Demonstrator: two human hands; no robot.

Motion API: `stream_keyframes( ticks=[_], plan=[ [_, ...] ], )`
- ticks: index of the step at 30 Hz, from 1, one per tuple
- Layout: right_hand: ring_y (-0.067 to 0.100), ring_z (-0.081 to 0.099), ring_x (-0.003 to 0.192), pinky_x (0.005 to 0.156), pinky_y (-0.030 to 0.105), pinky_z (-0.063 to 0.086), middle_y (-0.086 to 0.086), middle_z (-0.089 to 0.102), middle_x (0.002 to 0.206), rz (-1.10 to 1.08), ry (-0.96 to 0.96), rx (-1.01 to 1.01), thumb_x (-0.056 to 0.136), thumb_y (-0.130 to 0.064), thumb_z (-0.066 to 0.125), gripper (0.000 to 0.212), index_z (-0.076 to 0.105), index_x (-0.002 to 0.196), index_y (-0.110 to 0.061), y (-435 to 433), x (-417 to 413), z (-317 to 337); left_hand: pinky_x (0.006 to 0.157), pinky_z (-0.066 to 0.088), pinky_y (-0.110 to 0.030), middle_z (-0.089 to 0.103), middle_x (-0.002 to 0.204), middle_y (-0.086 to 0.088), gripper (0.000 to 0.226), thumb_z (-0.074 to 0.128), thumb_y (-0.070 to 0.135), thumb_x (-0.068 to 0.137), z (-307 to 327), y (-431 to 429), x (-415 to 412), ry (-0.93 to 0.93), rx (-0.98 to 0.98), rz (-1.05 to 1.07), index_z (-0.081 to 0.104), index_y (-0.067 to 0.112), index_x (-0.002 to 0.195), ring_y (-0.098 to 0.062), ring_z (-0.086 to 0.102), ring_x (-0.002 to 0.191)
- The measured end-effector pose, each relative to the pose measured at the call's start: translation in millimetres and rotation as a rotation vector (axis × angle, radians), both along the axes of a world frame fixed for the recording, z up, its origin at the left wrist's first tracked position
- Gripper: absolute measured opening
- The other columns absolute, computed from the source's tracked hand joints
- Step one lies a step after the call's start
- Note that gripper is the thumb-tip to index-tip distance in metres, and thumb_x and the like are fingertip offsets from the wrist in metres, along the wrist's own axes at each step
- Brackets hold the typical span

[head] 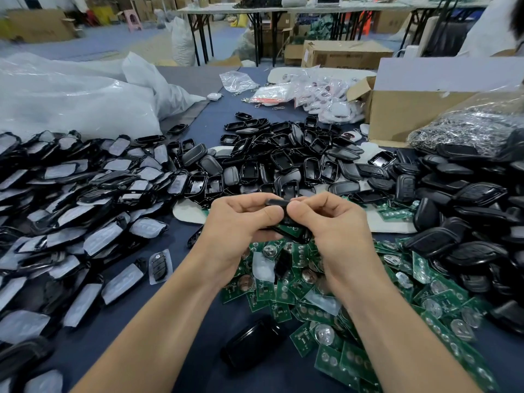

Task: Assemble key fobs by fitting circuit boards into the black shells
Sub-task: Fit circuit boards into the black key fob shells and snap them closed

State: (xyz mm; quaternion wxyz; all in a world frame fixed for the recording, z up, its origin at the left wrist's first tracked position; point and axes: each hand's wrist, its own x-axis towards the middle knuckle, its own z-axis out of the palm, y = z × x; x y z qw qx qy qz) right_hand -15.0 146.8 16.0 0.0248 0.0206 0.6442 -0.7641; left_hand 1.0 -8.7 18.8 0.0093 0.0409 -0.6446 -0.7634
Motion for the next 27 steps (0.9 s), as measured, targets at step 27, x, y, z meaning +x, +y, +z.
stream_keyframes(
  ticks=[27],
  plan=[
    [0.017, 0.076, 0.098, 0.092, 0.042, 0.061, -0.002, 0.081, 0.098, 0.104, 0.16, 0.117, 0.084, -0.001, 0.079, 0.031, 0.08, 0.102, -0.026, 10.7, -10.3, -7.5, 0.08, 0.061, -0.026, 0.078, 0.113, -0.015, 0.052, 0.082, 0.017, 0.07, -2.5, -24.4, -8.8, -0.071, 0.001, -0.12, 0.075, 0.007, 0.121, -0.022, 0.076, 0.095]
  ],
)
